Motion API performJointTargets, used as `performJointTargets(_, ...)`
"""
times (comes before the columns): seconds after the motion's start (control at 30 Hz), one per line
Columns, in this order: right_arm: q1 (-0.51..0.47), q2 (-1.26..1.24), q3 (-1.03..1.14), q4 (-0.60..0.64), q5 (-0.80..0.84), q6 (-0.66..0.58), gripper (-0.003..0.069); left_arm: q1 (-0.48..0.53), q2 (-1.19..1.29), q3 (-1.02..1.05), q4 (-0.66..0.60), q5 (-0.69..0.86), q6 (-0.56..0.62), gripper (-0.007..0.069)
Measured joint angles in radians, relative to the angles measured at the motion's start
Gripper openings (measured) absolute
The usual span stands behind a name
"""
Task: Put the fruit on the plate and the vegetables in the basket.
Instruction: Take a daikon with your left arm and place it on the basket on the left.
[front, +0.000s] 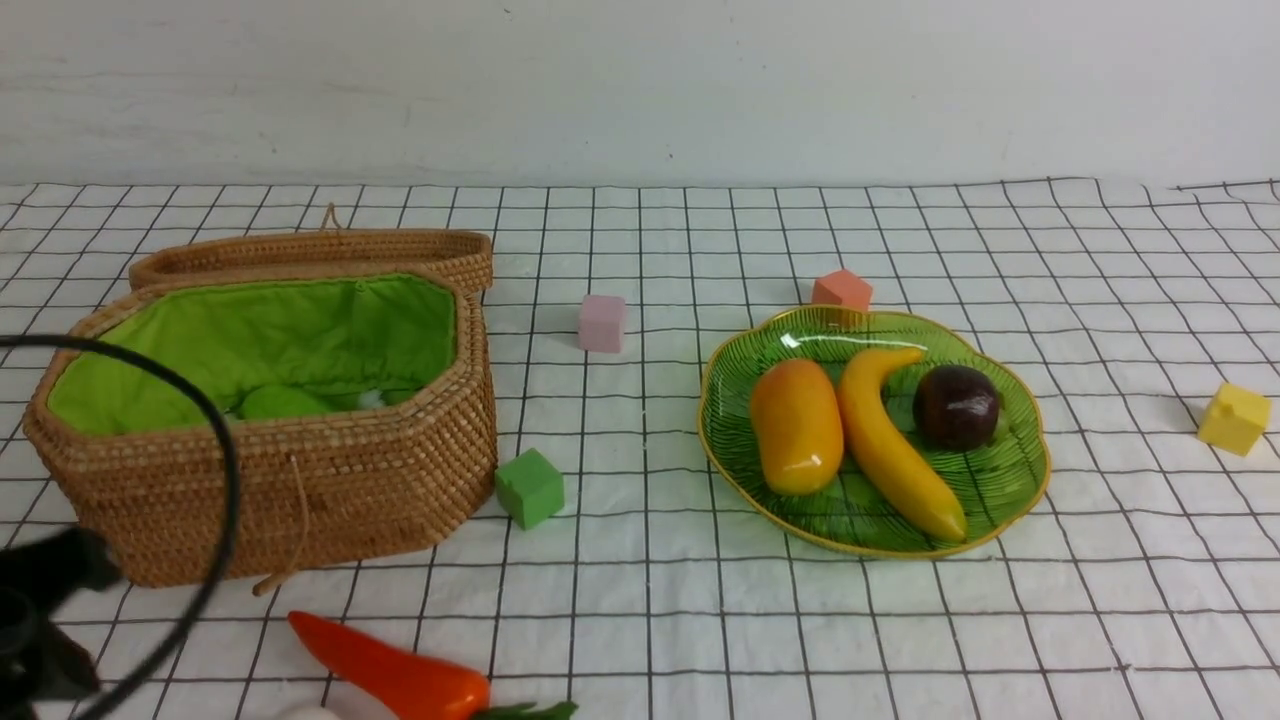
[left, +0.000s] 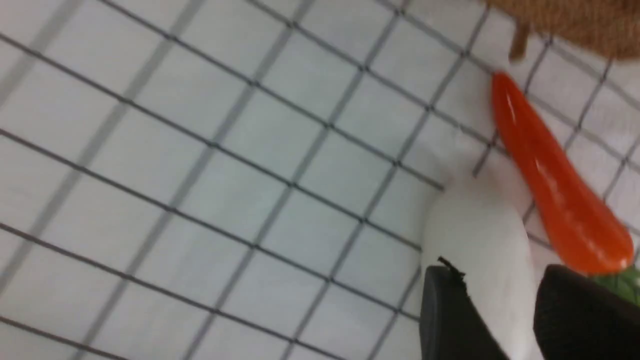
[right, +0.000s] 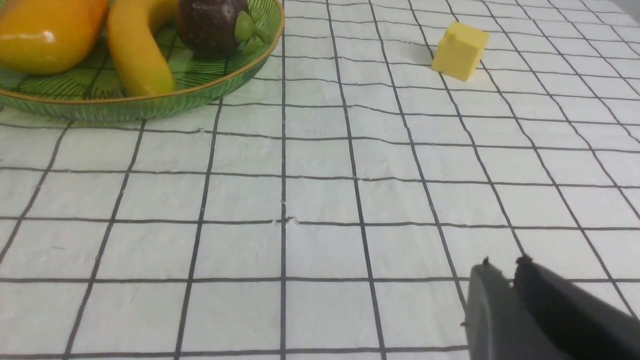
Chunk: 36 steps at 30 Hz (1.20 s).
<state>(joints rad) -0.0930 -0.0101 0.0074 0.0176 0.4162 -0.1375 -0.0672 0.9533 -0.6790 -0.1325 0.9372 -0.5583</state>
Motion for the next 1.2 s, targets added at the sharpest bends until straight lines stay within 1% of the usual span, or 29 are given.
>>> performJointTargets(0.03, 0.0, 0.0, 0.0, 0.0, 0.0, 0.0, 0.009, -0.018, 0.011, 0.018, -0.029, -0.011, 0.009, 0.0277)
performJointTargets(0.07, 0.0, 0.0, 0.0, 0.0, 0.0, 0.0, 0.009, -0.023, 0.013, 0.023, -0.035, -0.014, 0.01, 0.0277)
performJointTargets(0.1, 0.0, 0.0, 0.0, 0.0, 0.0, 0.0, 0.009, -0.08, 0.029, 0.065, -0.067, -0.063, 0.007, 0.0323)
performJointTargets(0.13, 0.0, 0.0, 0.0, 0.0, 0.0, 0.0, 0.009, -0.087, 0.03, 0.069, -0.069, -0.063, 0.005, 0.0323)
performJointTargets(0.17, 0.0, 0.0, 0.0, 0.001, 0.0, 0.0, 0.0092, -0.148, 0.043, 0.095, -0.075, -0.12, -0.022, 0.038)
performJointTargets(0.23, 0.0, 0.0, 0.0, 0.001, 0.0, 0.0, 0.0095, -0.227, 0.063, 0.106, -0.072, -0.174, -0.075, 0.045)
performJointTargets(0.27, 0.0, 0.0, 0.0, 0.001, 0.0, 0.0, 0.0095, -0.227, 0.065, 0.106, -0.071, -0.18, -0.075, 0.0459)
performJointTargets(0.3, 0.0, 0.0, 0.0, 0.001, 0.0, 0.0, 0.0097, -0.279, 0.089, 0.106, -0.055, -0.216, -0.123, 0.0518)
performJointTargets(0.37, 0.0, 0.0, 0.0, 0.001, 0.0, 0.0, 0.01, -0.337, 0.137, 0.106, -0.009, -0.234, -0.201, 0.0598)
performJointTargets(0.4, 0.0, 0.0, 0.0, 0.001, 0.0, 0.0, 0.0101, -0.349, 0.148, 0.106, 0.003, -0.234, -0.221, 0.0612)
performJointTargets(0.43, 0.0, 0.0, 0.0, 0.001, 0.0, 0.0, 0.0104, -0.368, 0.192, 0.106, 0.06, -0.23, -0.294, 0.065)
performJointTargets(0.47, 0.0, 0.0, 0.0, 0.001, 0.0, 0.0, 0.0104, -0.372, 0.205, 0.106, 0.075, -0.229, -0.315, 0.0655)
performJointTargets(0.5, 0.0, 0.0, 0.0, 0.001, 0.0, 0.0, 0.0107, -0.378, 0.263, 0.106, 0.133, -0.234, -0.393, 0.0668)
performJointTargets(0.57, 0.0, 0.0, 0.0, 0.001, 0.0, 0.0, 0.0108, -0.38, 0.299, 0.106, 0.17, -0.252, -0.425, 0.0668)
performJointTargets(0.63, 0.0, 0.0, 0.0, 0.001, 0.0, 0.0, 0.0111, -0.38, 0.362, 0.106, 0.198, -0.32, -0.449, 0.0658)
performJointTargets(0.73, 0.0, 0.0, 0.0, 0.001, 0.0, 0.0, 0.0115, -0.38, 0.444, 0.106, 0.2, -0.401, -0.455, 0.0609)
performJointTargets(0.87, 0.0, 0.0, 0.0, 0.001, 0.0, 0.0, 0.012, -0.38, 0.491, 0.106, 0.2, -0.412, -0.456, 0.0519)
performJointTargets(0.93, 0.0, 0.0, 0.0, 0.001, 0.0, 0.0, 0.012, -0.38, 0.489, 0.105, 0.2, -0.409, -0.456, 0.052)
performJointTargets(1.07, 0.0, 0.0, 0.0, 0.001, 0.0, 0.0, 0.0126, -0.38, 0.42, 0.093, 0.197, -0.335, -0.456, 0.0521)
performJointTargets(1.17, 0.0, 0.0, 0.0, 0.001, 0.0, 0.001, 0.0131, -0.38, 0.312, 0.013, 0.211, -0.186, -0.451, 0.0521)
performJointTargets(1.2, 0.0, 0.0, 0.0, 0.001, 0.0, 0.001, 0.0133, -0.38, 0.269, -0.043, 0.23, -0.113, -0.44, 0.0521)
